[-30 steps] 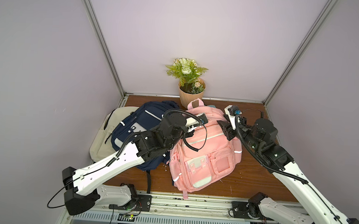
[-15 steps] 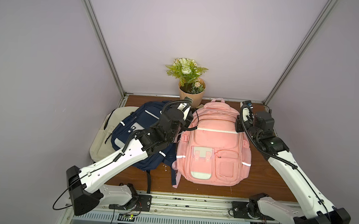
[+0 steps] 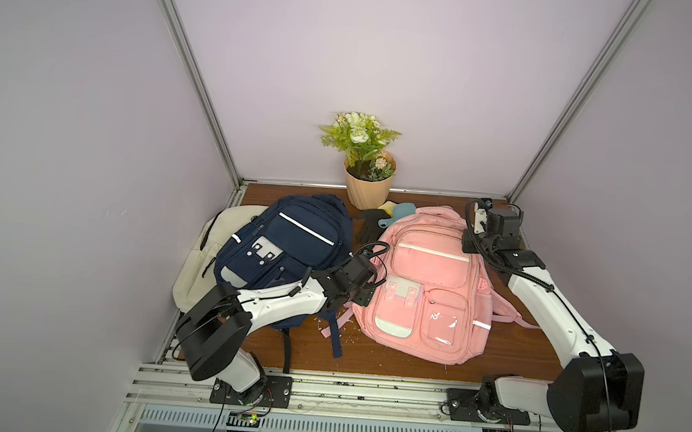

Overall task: Zip up the backpack
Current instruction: Place the backpack at the corner of the board.

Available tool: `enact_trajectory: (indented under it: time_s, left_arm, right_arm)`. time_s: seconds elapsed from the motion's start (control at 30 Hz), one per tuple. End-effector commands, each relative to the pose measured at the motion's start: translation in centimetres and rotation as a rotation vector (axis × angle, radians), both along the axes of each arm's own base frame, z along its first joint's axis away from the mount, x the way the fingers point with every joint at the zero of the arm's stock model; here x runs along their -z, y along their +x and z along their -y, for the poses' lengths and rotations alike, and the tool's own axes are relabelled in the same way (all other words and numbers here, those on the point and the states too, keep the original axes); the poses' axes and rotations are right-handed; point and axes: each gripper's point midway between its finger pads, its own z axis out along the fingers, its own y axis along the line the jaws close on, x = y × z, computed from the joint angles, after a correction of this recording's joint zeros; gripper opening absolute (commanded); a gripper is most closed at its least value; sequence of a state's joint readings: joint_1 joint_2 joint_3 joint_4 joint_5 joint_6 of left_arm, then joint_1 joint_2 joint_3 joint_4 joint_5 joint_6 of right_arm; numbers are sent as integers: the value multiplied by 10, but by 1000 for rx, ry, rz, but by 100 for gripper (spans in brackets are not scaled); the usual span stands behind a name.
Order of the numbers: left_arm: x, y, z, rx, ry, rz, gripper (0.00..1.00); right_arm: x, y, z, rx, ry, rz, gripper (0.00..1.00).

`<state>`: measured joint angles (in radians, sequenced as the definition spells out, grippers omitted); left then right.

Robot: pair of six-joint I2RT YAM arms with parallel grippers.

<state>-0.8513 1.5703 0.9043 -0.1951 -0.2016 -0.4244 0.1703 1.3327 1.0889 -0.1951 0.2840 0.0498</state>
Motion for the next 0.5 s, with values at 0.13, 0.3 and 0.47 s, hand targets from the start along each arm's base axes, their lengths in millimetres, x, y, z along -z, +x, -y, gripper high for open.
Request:
enact_trajectory:
  time_s: [0.13, 0.3, 0.47]
  left_arm:
    - [16, 1, 31, -13, -144, -89, 53]
    - [28, 0, 38, -128, -108, -95, 26]
    - [32, -7, 69, -181, -163, -103, 2]
  right_arm:
    - [-43, 17, -6, 16, 103, 123, 19]
    - [-24, 1, 8, 125, 168, 81, 59]
    - [-7, -25, 15, 179, 230, 62, 64]
